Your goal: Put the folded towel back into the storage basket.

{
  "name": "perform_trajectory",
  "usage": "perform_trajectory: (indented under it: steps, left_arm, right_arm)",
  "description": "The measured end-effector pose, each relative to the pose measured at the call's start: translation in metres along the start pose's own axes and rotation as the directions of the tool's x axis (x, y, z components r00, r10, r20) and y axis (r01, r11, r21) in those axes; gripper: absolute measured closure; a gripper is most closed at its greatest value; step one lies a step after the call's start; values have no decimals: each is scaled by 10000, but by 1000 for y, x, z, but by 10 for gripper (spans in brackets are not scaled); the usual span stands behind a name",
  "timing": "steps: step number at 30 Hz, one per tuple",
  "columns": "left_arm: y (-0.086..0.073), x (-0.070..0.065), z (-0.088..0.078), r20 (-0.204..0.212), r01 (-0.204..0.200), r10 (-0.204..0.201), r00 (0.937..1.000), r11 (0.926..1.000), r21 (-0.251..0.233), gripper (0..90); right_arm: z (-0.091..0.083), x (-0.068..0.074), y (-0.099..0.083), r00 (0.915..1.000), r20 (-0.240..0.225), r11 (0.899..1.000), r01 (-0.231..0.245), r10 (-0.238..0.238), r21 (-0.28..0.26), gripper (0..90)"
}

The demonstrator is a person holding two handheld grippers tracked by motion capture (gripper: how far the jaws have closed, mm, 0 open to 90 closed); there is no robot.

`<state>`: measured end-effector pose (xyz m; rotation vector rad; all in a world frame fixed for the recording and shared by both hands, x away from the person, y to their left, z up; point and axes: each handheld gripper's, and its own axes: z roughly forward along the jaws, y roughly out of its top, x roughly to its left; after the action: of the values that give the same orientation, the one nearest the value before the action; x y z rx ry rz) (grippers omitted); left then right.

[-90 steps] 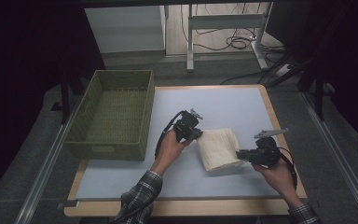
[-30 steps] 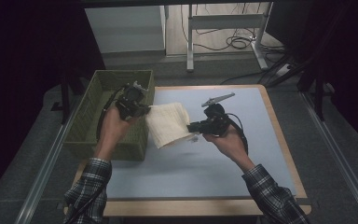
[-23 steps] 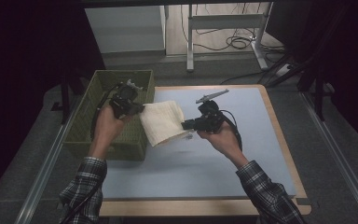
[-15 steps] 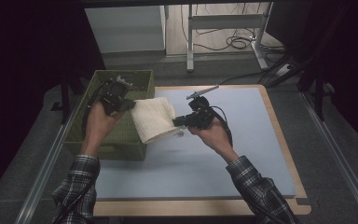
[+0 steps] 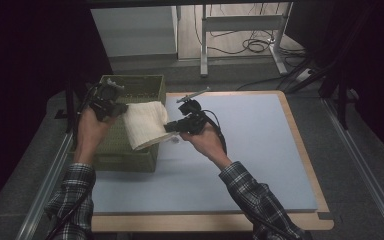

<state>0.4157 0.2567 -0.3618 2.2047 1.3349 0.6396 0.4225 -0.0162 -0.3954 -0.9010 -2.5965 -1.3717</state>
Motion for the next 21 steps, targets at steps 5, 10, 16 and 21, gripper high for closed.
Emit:
perform_trajectory:
  steps: [5,10,16,21]
  left_arm:
    - [-6,10,3,-253,179,-176,9995,9998,127,846]
    - [-17,22,7,-574,376,-363,9977,9990,232,845]
    - [-27,33,10,-836,564,-536,9951,9979,316,844]
    - [-35,40,12,-1063,686,-645,9922,9970,351,843]
  right_arm:
    - [17,8,4,10000,-76,10000,-4,4,32,827]
    - [39,19,9,10000,-34,9999,-63,64,94,827]
    - [61,27,11,9995,19,9994,-304,304,170,827]
    - [79,33,10,9990,121,9988,-435,432,237,825]
